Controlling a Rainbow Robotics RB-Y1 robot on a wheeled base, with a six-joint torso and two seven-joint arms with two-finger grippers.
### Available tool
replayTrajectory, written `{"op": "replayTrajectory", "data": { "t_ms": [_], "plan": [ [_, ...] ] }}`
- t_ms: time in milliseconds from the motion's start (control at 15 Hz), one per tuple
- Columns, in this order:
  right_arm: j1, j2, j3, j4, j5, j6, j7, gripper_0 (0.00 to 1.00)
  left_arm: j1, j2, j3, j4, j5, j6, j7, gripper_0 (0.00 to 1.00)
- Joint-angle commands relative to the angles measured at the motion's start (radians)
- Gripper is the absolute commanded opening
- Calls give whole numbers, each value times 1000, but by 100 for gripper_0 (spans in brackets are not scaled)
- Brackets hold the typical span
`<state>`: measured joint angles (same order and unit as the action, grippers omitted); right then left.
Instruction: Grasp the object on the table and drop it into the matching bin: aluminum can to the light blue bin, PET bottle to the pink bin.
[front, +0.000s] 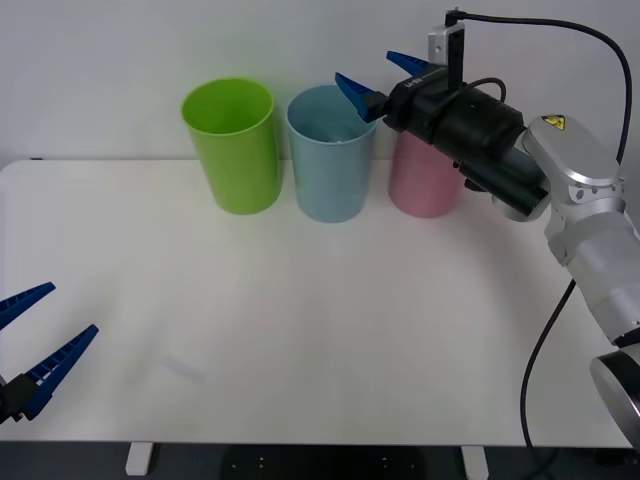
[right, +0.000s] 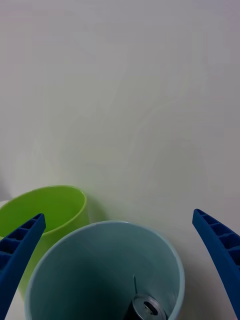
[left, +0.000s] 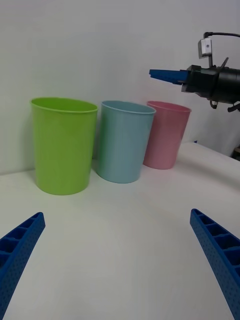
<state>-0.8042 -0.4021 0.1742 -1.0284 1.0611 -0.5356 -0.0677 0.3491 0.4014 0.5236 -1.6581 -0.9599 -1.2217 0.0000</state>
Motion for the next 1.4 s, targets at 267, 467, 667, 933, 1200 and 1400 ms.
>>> {"op": "replayTrajectory", "data": {
  "t_ms": [267,467,667,933,1200,1400],
  "plan": [
    [154,-112,30,-167,-66,-9,-7,100,0,0,0,0,0,0,0,100],
    [227,-165,30,-216,-95,-18,8,100,0,0,0,0,0,0,0,100],
    [281,-216,30,-236,-125,-43,39,100,0,0,0,0,0,0,0,100],
    [358,-287,30,-239,-208,-73,187,100,0,0,0,0,0,0,0,100],
    [447,-354,22,-239,-294,-106,306,100,0,0,0,0,0,0,0,100],
    [530,-376,-38,-239,-300,-167,332,100,0,0,0,0,0,0,0,100]
  ]
}}
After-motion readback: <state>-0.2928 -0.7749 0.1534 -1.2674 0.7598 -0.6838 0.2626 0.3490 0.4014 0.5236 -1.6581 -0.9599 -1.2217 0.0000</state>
